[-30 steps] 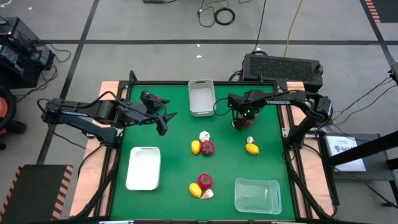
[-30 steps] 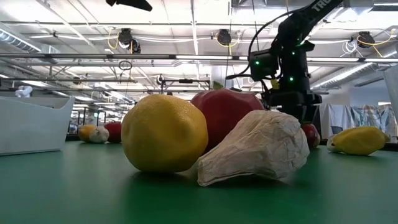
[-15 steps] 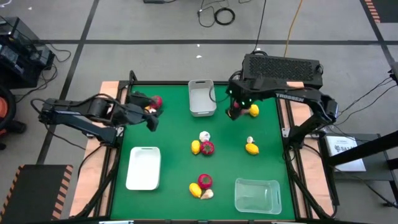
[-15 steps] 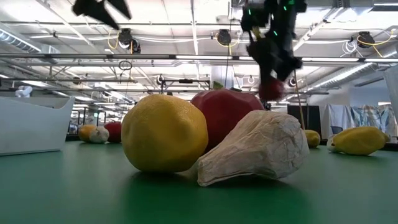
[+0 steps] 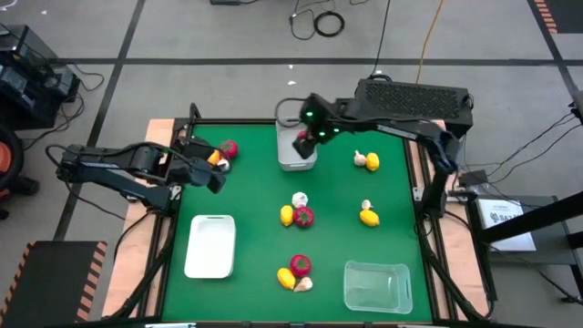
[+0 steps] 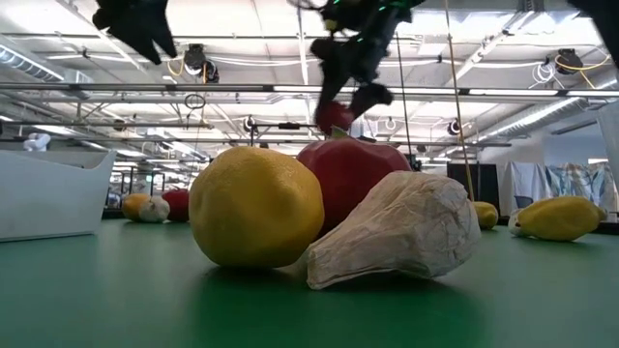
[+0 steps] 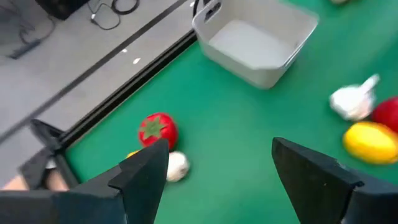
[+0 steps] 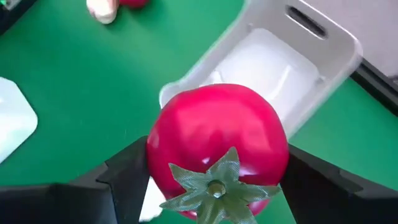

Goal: Sort produce into baskets
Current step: Put the top right tomato into the gray bin

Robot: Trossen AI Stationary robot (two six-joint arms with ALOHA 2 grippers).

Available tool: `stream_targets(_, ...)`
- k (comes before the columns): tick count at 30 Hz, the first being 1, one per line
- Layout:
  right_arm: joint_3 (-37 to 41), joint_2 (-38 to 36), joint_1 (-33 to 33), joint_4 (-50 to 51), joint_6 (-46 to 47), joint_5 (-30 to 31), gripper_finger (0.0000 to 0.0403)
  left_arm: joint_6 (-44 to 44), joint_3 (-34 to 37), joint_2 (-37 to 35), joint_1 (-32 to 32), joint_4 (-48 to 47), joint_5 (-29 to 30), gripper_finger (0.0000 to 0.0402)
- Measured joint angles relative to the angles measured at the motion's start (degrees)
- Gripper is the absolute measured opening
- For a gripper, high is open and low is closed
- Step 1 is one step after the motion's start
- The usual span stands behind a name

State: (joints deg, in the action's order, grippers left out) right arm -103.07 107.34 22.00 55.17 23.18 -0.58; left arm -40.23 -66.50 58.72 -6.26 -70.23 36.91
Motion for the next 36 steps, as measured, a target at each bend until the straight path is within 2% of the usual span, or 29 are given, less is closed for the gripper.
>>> stream_targets(7, -14.16, 12.92, 2.09, 3.67, -4.03, 0.2, 0.0293, 3.26, 4.38, -4.87, 0.2, 0.12, -1.09, 0.029)
stream_targets(12, -19.96, 19.04, 4.24, 4.6, -5.03, 0.23, 0.0298, 6.81, 8.89, -12.19, 1.74, 8.95, -1.23, 0.027)
stream_targets(16, -21.28, 21.86, 6.31, 4.1, -4.9, 0.22, 0.0308, 8.93, 11.45, -16.04, 2.88, 14.22, -2.19, 0.0252)
stream_targets(19, -21.24, 23.55, 7.9, 4.63, -4.48, 0.24, 0.0314, 9.11, 12.63, -16.94, 3.37, 14.34, -3.34, 0.0243)
stream_targets(23, -21.26, 23.88, 8.94, 4.86, -4.54, 0.25, 0.032, 9.12, 13.07, -16.76, 3.45, 14.23, -5.36, 0.0237)
stream_targets(36, -21.27, 23.81, 9.46, 6.53, -7.88, -2.61, 0.0351, 9.2, 13.11, -14.84, 3.45, 16.26, -5.33, 0.0237)
